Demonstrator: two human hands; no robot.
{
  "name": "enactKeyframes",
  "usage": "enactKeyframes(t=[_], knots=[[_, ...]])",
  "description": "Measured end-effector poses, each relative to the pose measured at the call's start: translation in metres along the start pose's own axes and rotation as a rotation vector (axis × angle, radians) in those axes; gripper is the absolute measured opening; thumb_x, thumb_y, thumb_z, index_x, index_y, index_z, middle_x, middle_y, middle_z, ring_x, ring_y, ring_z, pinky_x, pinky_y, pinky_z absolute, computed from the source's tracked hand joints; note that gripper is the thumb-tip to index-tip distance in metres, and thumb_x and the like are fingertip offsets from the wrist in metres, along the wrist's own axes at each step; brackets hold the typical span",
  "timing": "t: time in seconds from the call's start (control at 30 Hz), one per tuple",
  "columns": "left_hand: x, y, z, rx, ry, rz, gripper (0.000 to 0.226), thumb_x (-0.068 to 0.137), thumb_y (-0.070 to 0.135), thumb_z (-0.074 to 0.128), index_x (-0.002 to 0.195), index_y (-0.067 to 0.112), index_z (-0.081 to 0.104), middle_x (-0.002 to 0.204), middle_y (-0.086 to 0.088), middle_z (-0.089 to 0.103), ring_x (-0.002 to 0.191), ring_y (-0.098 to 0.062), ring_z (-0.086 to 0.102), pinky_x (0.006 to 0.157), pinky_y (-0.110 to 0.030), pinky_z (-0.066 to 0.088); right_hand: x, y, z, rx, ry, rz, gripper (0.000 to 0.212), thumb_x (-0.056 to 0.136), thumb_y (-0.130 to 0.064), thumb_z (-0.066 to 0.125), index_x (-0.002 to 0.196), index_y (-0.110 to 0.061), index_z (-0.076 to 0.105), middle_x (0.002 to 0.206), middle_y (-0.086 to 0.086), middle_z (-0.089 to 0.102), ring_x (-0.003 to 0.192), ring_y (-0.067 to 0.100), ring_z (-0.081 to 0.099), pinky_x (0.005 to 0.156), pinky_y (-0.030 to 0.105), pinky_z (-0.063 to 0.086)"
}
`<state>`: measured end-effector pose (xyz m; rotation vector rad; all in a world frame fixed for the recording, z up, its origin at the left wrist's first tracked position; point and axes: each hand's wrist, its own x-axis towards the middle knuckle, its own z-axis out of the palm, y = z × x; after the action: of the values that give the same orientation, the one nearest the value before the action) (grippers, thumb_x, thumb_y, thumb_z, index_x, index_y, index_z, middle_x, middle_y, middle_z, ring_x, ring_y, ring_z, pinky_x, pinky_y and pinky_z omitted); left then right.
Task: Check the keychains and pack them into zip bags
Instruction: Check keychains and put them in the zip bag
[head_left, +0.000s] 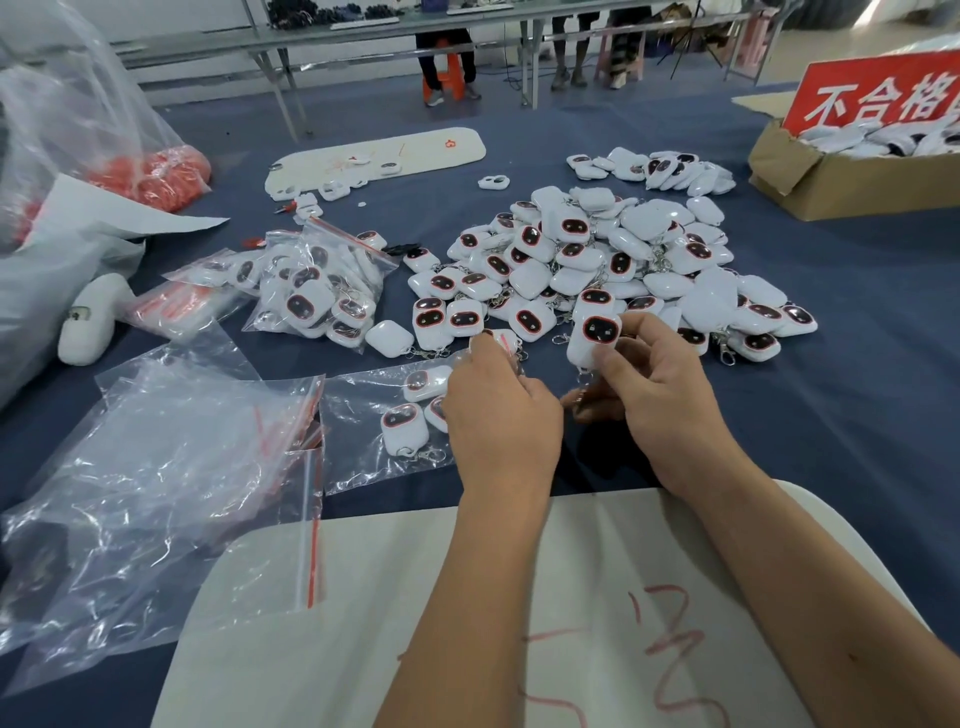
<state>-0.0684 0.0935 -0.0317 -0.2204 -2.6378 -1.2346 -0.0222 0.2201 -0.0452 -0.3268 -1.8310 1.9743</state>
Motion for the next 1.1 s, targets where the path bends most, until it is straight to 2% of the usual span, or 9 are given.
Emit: enactKeyframes(t=[0.1,0.27,0.4,0.5,0.57,0.73,0.87,0.97,1.1], knots=[[0.002,-0.003,0.001,-0.064,0.019,-0.009,0.007,0.088,0.008,0.061,0.094,0.012,0.061,0.090,-0.004,0.067,0.087,-0.026,0.063,0.080,-0.041,0.052,0.001,0.003,-0.001,-0.088,0.029,0.002,0.018,0.104,-0.010,0.061,0.118,-0.020,0.057,0.081,0.000,0.071,0.057,0.018,0.064,0.051,0.025,0.050],[0.005,-0.006,0.003,-0.246,0.070,0.002,0.010,0.088,0.006,0.067,0.084,0.015,0.063,0.073,0.005,0.064,0.074,-0.016,0.062,0.072,-0.031,0.050,0.001,0.006,-0.001,-0.166,-0.015,-0.075,0.019,0.105,-0.019,0.060,0.118,-0.031,0.069,0.074,-0.006,0.063,0.059,0.013,0.052,0.053,0.022,0.044],[0.005,-0.004,0.003,-0.428,0.085,0.034,0.014,0.085,0.002,0.067,0.080,0.015,0.065,0.066,0.011,0.061,0.064,-0.004,0.058,0.062,-0.017,0.048,0.000,0.005,-0.001,-0.159,-0.032,-0.101,0.033,0.103,-0.017,0.059,0.113,-0.043,0.074,0.074,-0.011,0.063,0.059,0.010,0.051,0.054,0.021,0.046],[0.004,-0.001,0.004,-0.455,0.067,0.074,0.015,0.083,0.004,0.066,0.080,0.019,0.065,0.066,0.014,0.061,0.064,-0.002,0.059,0.061,-0.012,0.046,0.000,0.005,-0.001,-0.195,-0.043,-0.100,0.038,0.101,-0.007,0.062,0.120,-0.038,0.073,0.077,-0.013,0.066,0.059,0.007,0.055,0.058,0.021,0.050],[0.003,0.000,0.004,-0.452,0.063,0.100,0.012,0.081,0.009,0.062,0.080,0.021,0.064,0.066,0.014,0.061,0.065,-0.003,0.060,0.063,-0.015,0.048,-0.001,0.005,-0.001,-0.261,-0.029,-0.101,0.033,0.099,-0.007,0.067,0.120,-0.031,0.071,0.079,-0.008,0.070,0.061,0.009,0.060,0.061,0.024,0.053],[0.001,0.000,0.003,-0.396,0.044,0.211,0.007,0.079,0.013,0.061,0.082,0.018,0.065,0.066,0.009,0.062,0.065,-0.010,0.061,0.071,-0.041,0.056,-0.006,-0.001,0.002,-0.253,-0.063,-0.104,0.006,0.099,-0.015,0.072,0.096,-0.020,0.075,0.075,0.002,0.075,0.056,0.011,0.060,0.051,0.026,0.050],[-0.004,0.005,0.001,-0.441,-0.001,0.344,0.003,0.081,0.013,0.066,0.083,0.015,0.067,0.064,0.007,0.061,0.059,-0.013,0.058,0.060,-0.034,0.053,-0.007,-0.004,0.001,-0.175,-0.078,-0.104,0.017,0.105,-0.011,0.063,0.105,-0.019,0.077,0.083,0.008,0.078,0.058,0.013,0.056,0.051,0.027,0.045],[-0.004,0.006,0.001,-0.468,0.024,0.385,0.004,0.082,0.010,0.067,0.084,0.013,0.067,0.065,0.006,0.061,0.060,-0.012,0.057,0.059,-0.030,0.050,-0.007,-0.008,-0.001,-0.069,-0.231,-0.090,0.030,0.108,-0.002,0.050,0.113,-0.016,0.077,0.086,0.002,0.077,0.062,0.012,0.056,0.052,0.024,0.044],[-0.006,0.006,0.001,-0.453,0.060,0.410,0.004,0.080,0.009,0.066,0.081,0.013,0.066,0.067,0.008,0.062,0.062,-0.010,0.058,0.059,-0.024,0.048,-0.012,-0.008,0.008,-0.233,-0.406,-0.147,0.038,0.105,-0.005,0.051,0.092,-0.030,0.076,0.078,-0.016,0.073,0.068,-0.005,0.062,0.063,0.011,0.047]])
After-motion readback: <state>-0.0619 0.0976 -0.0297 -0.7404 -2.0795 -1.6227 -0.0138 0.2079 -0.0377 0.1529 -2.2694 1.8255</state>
